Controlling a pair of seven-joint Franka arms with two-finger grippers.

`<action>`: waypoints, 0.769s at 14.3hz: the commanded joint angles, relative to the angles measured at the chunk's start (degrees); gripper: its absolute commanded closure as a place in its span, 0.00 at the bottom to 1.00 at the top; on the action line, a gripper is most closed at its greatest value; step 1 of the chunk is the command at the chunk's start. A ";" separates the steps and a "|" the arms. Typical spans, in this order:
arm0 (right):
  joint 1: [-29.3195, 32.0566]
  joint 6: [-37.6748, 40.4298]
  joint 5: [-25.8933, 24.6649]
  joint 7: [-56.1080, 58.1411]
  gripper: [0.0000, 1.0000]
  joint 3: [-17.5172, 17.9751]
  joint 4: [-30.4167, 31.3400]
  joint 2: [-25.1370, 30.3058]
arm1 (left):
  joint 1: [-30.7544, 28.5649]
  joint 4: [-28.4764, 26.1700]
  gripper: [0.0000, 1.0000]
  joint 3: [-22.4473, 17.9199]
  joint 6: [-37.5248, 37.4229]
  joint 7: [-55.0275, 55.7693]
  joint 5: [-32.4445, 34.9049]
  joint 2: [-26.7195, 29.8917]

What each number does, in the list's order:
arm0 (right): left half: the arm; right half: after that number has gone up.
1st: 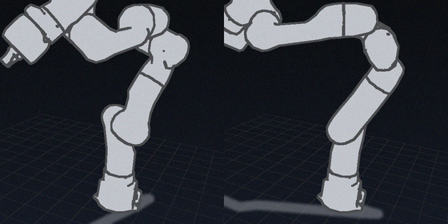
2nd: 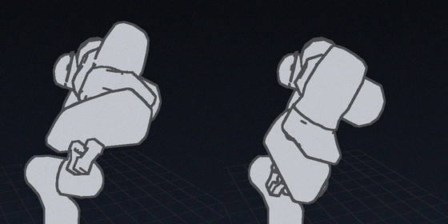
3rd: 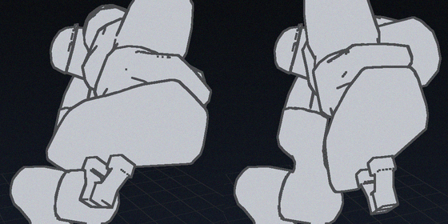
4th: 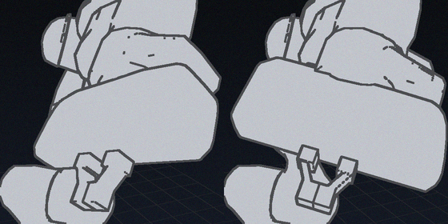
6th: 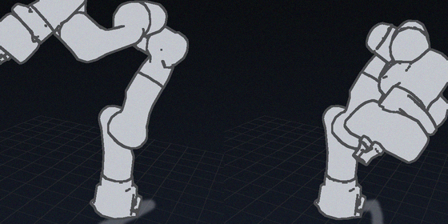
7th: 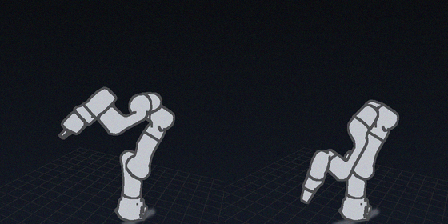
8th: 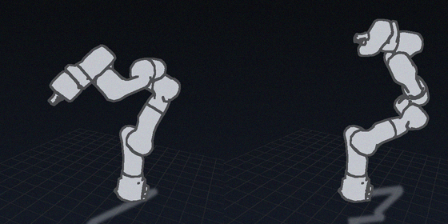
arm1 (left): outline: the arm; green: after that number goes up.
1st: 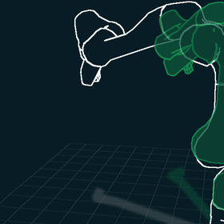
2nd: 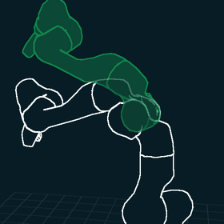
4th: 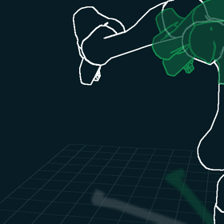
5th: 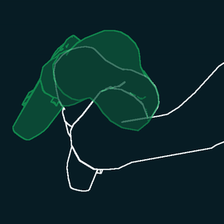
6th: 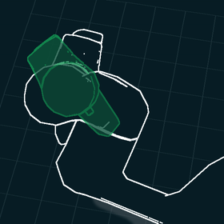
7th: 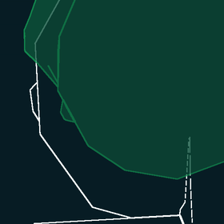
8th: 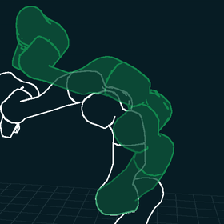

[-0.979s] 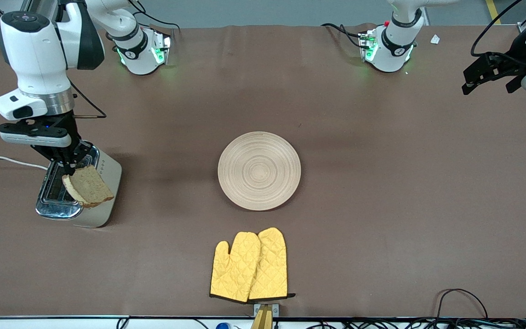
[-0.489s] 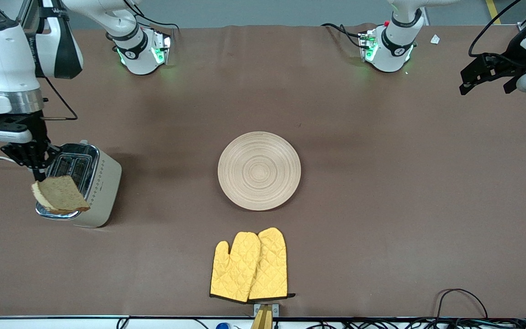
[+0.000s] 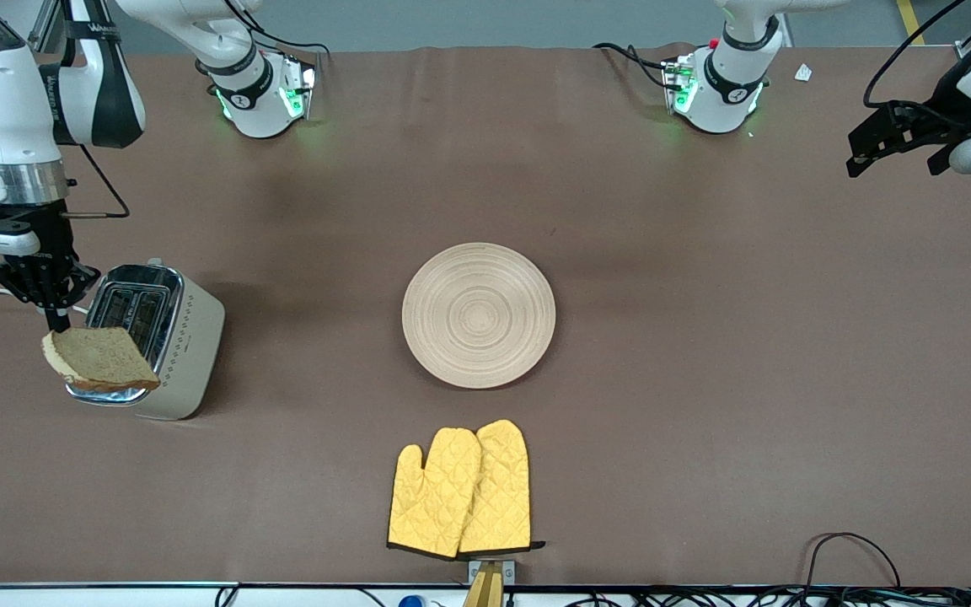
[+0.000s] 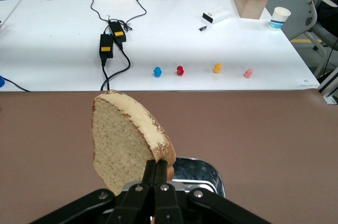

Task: Move plate and put bread in toaster
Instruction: 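Turn the bread upright above the toaster slot with the right gripper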

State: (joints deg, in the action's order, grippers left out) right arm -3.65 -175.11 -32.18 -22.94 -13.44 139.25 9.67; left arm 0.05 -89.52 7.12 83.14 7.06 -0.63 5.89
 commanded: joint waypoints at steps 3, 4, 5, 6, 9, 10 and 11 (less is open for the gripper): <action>3.91 -0.23 -1.22 -0.44 1.00 -0.18 3.14 2.90 | 0.21 -0.04 0.00 -0.01 -0.09 -0.91 0.54 -0.09; 5.04 -0.05 -1.22 -0.53 1.00 -0.18 3.31 2.99 | 0.12 -0.04 0.00 -0.01 0.00 -0.91 0.54 -0.09; 5.84 -0.05 -1.22 -0.35 1.00 -0.18 3.92 2.99 | 0.12 -0.04 0.00 -0.01 0.00 -0.91 0.54 -0.09; 6.02 0.12 -1.22 -0.53 1.00 -0.18 4.71 3.51 | 0.12 -0.04 0.00 -0.01 0.00 -0.91 0.54 -0.09; 5.85 6.25 -1.13 -0.62 1.00 -0.09 4.90 5.18 | 0.03 -0.04 0.00 -0.09 -0.08 -1.00 0.45 -0.09; 5.50 10.11 -0.78 -1.92 1.00 0.17 4.37 5.97 | 0.03 -0.04 0.00 -0.09 -0.09 -1.00 0.45 -0.09; 4.71 14.58 -0.78 -4.28 1.00 0.43 3.41 6.58 | -0.14 -0.04 0.00 -0.09 -0.17 -1.26 0.37 -0.09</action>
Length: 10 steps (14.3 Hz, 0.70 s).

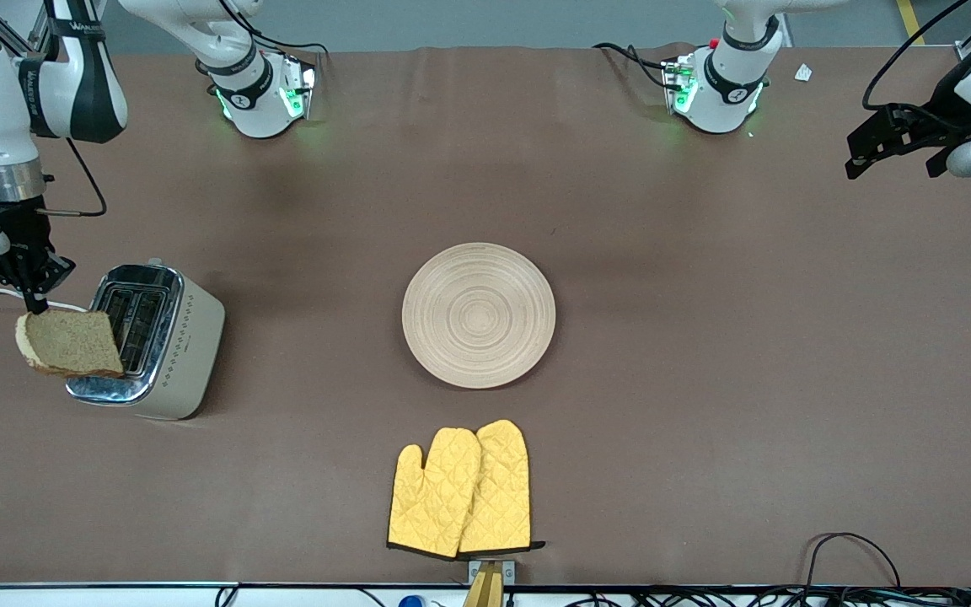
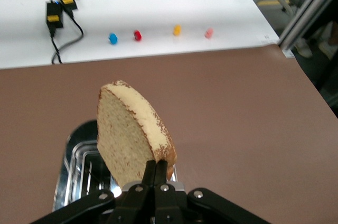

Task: Move plate and put bread in toaster
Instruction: 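Turn the bread upright above the toaster slot with the right gripper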

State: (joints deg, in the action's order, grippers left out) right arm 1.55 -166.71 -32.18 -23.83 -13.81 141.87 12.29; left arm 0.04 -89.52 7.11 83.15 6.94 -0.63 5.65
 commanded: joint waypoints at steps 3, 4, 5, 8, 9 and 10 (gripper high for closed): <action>-1.99 11.22 -0.60 -4.65 1.00 0.89 -1.06 4.41 | -0.39 -0.04 0.00 -0.17 -0.26 -3.16 0.28 0.15; -3.12 15.15 -0.60 -5.35 1.00 0.98 -2.72 4.49 | -0.48 -0.04 0.00 -0.17 -0.44 -3.34 0.28 0.15; -4.52 17.89 -0.60 -5.70 1.00 0.98 -3.87 4.76 | -0.48 -0.12 0.00 -0.17 -0.53 -3.34 0.28 0.24; -6.38 19.85 -0.51 -7.54 1.00 1.07 -5.02 5.46 | -0.48 -0.12 0.00 -0.17 -0.70 -3.34 0.28 0.24; -7.17 20.89 -0.51 -9.55 1.00 1.07 -5.54 5.29 | -0.48 -0.12 0.00 -0.17 -0.88 -3.34 0.28 0.24; -8.48 22.99 -0.51 -11.40 1.00 0.98 -6.24 5.20 | -0.48 -0.12 0.00 -0.17 -0.88 -3.34 0.28 0.24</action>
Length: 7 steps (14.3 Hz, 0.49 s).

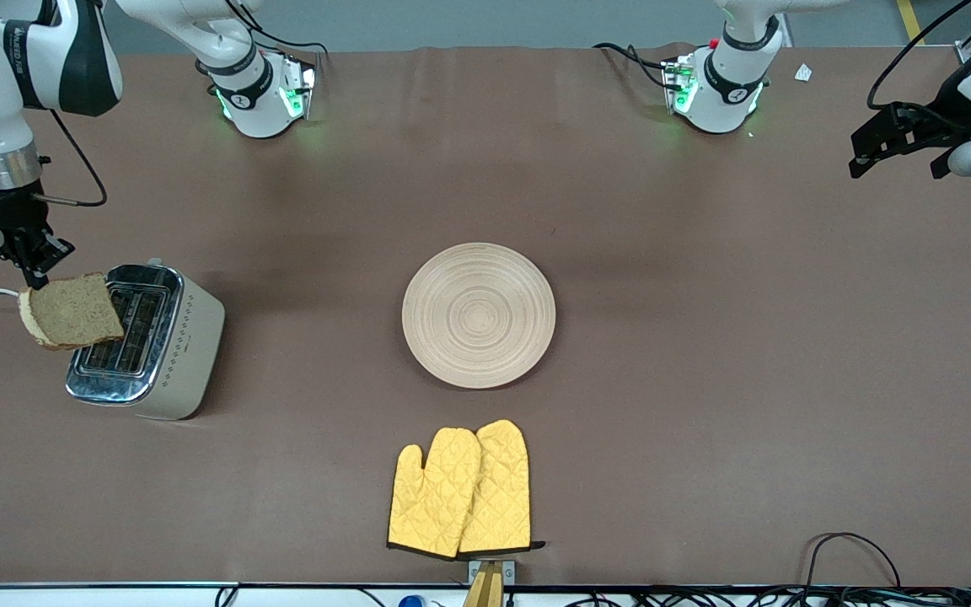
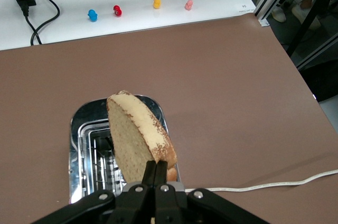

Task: Move plate and put bread in toaster
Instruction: 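Turn the bread upright above the toaster slot with the right gripper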

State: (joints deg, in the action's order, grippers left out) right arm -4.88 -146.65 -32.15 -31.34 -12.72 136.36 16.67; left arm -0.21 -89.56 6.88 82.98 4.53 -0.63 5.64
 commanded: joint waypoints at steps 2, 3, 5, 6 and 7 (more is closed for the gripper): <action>-2.85 4.01 -0.54 -4.08 1.00 -0.11 -2.15 0.38 | -0.23 -0.09 0.00 0.07 -0.72 -0.93 0.28 0.25; -2.86 4.01 -0.54 -4.25 1.00 -0.11 -2.16 0.20 | -0.23 -0.09 0.00 0.07 -0.72 -0.93 0.28 0.25; -2.86 4.01 -0.54 -4.52 1.00 -0.20 -2.16 -1.03 | -0.14 -0.09 0.00 0.07 -0.72 -0.93 0.36 0.25; -2.77 4.01 -0.54 -4.43 1.00 -0.20 -2.16 -1.20 | -0.23 -0.09 0.00 0.07 -0.72 -0.93 0.28 0.25; -2.77 4.01 -0.54 -4.43 1.00 -0.20 -2.24 -1.21 | -0.23 -0.09 0.00 0.07 -0.72 -0.93 0.28 0.25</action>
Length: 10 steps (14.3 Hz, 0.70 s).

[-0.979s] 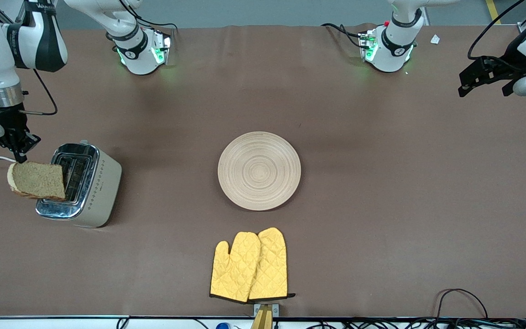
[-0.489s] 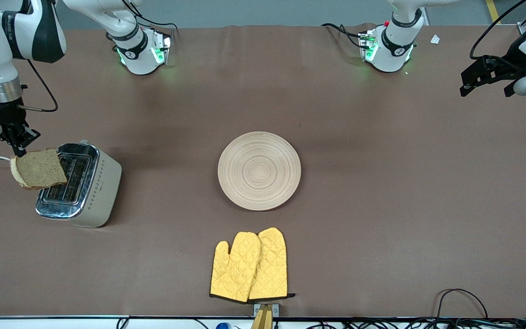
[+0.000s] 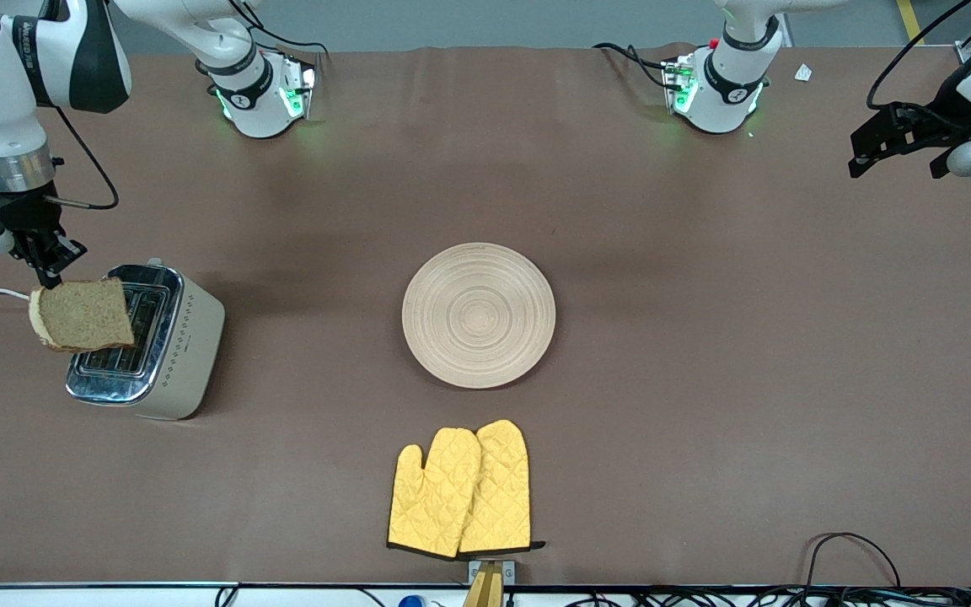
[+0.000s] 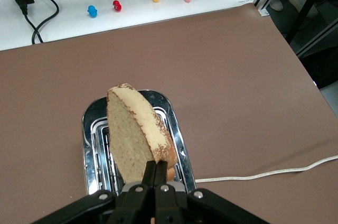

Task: Move plate and put bread in toaster
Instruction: 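Turn the bread upright above the toaster slot with the right gripper, then lower the bread into the toaster slot and open the right gripper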

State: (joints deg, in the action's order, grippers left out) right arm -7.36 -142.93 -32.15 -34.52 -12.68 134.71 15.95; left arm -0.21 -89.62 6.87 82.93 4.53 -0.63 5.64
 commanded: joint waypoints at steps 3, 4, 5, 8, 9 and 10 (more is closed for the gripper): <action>-0.90 2.56 -0.63 -4.05 1.00 -0.15 -0.59 -0.57 | -0.14 -0.02 0.00 0.07 -0.66 -0.93 0.28 0.25; -1.78 3.10 -0.54 -4.76 1.00 -0.15 -0.59 -0.74 | -0.23 -0.02 0.00 0.07 -0.66 -0.93 0.36 0.17; -2.05 3.10 -0.54 -5.02 1.00 -0.24 -0.59 -1.18 | -0.23 -0.02 0.00 0.07 -0.66 -0.93 0.28 0.25; -2.05 2.75 -0.54 -5.11 1.00 -0.24 -2.08 -3.64 | -0.23 -0.02 0.00 0.07 -0.66 -0.93 0.28 0.16; -2.14 2.66 -0.63 -5.64 1.00 -0.15 -2.08 -3.91 | -0.14 -0.02 0.00 0.07 -0.66 -0.93 0.36 0.16; -2.31 2.66 -0.63 -6.86 1.00 -0.15 -2.17 -4.08 | -0.14 -0.02 0.00 0.07 -0.66 -0.93 0.36 0.16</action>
State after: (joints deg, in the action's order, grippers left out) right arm -8.87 -140.57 -32.15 -38.67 -12.64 133.94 13.15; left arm -0.21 -89.74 6.87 82.93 4.53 -0.63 5.64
